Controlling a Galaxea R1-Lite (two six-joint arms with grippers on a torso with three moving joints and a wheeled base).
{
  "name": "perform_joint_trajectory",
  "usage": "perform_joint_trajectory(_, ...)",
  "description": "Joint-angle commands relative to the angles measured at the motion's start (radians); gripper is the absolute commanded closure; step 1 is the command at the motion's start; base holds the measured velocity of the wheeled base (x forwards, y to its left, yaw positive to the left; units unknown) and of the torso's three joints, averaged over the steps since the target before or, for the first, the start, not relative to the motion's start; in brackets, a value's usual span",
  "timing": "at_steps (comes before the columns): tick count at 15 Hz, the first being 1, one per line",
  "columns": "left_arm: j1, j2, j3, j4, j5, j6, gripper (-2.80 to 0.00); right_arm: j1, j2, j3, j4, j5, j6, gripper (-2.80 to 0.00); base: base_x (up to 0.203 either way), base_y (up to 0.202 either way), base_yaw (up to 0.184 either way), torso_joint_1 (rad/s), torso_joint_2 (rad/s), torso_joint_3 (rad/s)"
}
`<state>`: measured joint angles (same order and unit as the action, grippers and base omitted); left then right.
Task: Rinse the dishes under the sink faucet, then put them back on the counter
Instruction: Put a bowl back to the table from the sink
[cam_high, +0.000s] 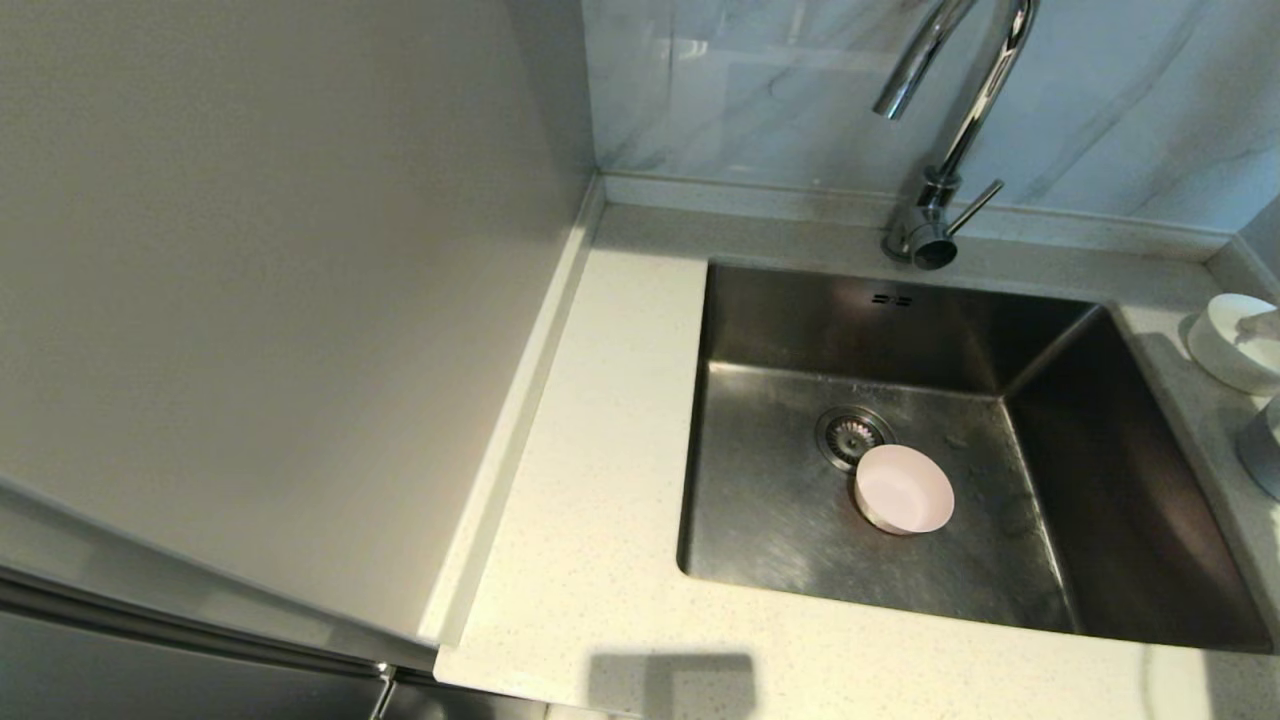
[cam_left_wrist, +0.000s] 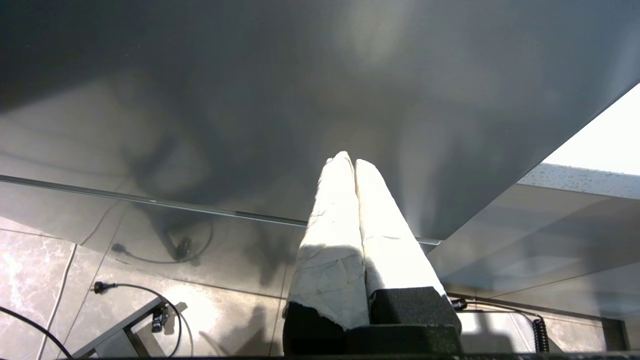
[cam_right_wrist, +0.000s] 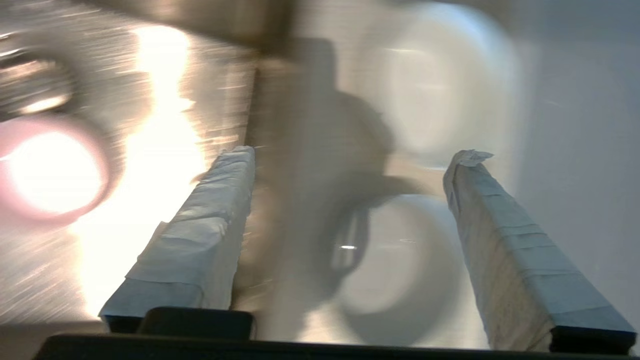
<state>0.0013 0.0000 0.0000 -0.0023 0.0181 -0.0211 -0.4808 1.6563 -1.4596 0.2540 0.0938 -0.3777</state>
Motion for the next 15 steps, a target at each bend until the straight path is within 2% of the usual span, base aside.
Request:
perform_joint_trajectory(1, 0.000, -0.003, 0.000, -0.001, 0.000, 0.000, 0.00, 0.122, -0.115, 0.127, 0.002, 0.002, 0.000, -2.80, 0.000, 0.000, 0.000, 0.000, 0.00, 0.000)
perform_joint_trajectory(2, 0.000, -0.003, 0.000, -0.001, -0.001, 0.000, 0.00, 0.190, -0.145, 0.209, 0.000, -0.014, 0.001, -2.80, 0.000, 0.000, 0.000, 0.000, 0.00, 0.000)
perform_joint_trajectory(4, 0.000, -0.003, 0.000, -0.001, 0.000, 0.000, 0.00, 0.350, -0.171, 0.314, -0.007, -0.100, 0.031, -2.80, 0.000, 0.000, 0.000, 0.000, 0.00, 0.000)
perform_joint_trajectory(6, 0.000, -0.003, 0.000, -0.001, 0.000, 0.000, 0.00, 0.515, -0.140, 0.358, -0.034, -0.205, 0.140, -2.80, 0.000, 0.000, 0.000, 0.000, 0.00, 0.000)
perform_joint_trajectory(8, 0.000, -0.003, 0.000, -0.001, 0.000, 0.000, 0.00, 0.631, -0.037, 0.372, -0.073, -0.315, 0.247, -2.80, 0.000, 0.000, 0.000, 0.000, 0.00, 0.000)
perform_joint_trajectory(10, 0.000, -0.003, 0.000, -0.001, 0.000, 0.000, 0.00, 0.688, 0.067, 0.370, -0.106, -0.370, 0.301, -2.80, 0.000, 0.000, 0.000, 0.000, 0.00, 0.000)
perform_joint_trajectory(13, 0.000, -0.003, 0.000, -0.001, 0.000, 0.000, 0.00, 0.720, 0.203, 0.341, -0.188, -0.414, 0.325, -2.80, 0.000, 0.000, 0.000, 0.000, 0.00, 0.000)
perform_joint_trajectory(14, 0.000, -0.003, 0.000, -0.001, 0.000, 0.000, 0.00, 0.732, 0.238, 0.324, -0.196, -0.450, 0.346, -2.80, 0.000, 0.000, 0.000, 0.000, 0.00, 0.000)
perform_joint_trajectory(15, 0.000, -0.003, 0.000, -0.001, 0.000, 0.000, 0.00, 0.748, 0.266, 0.307, -0.194, -0.481, 0.403, -2.80, 0.000, 0.000, 0.000, 0.000, 0.00, 0.000)
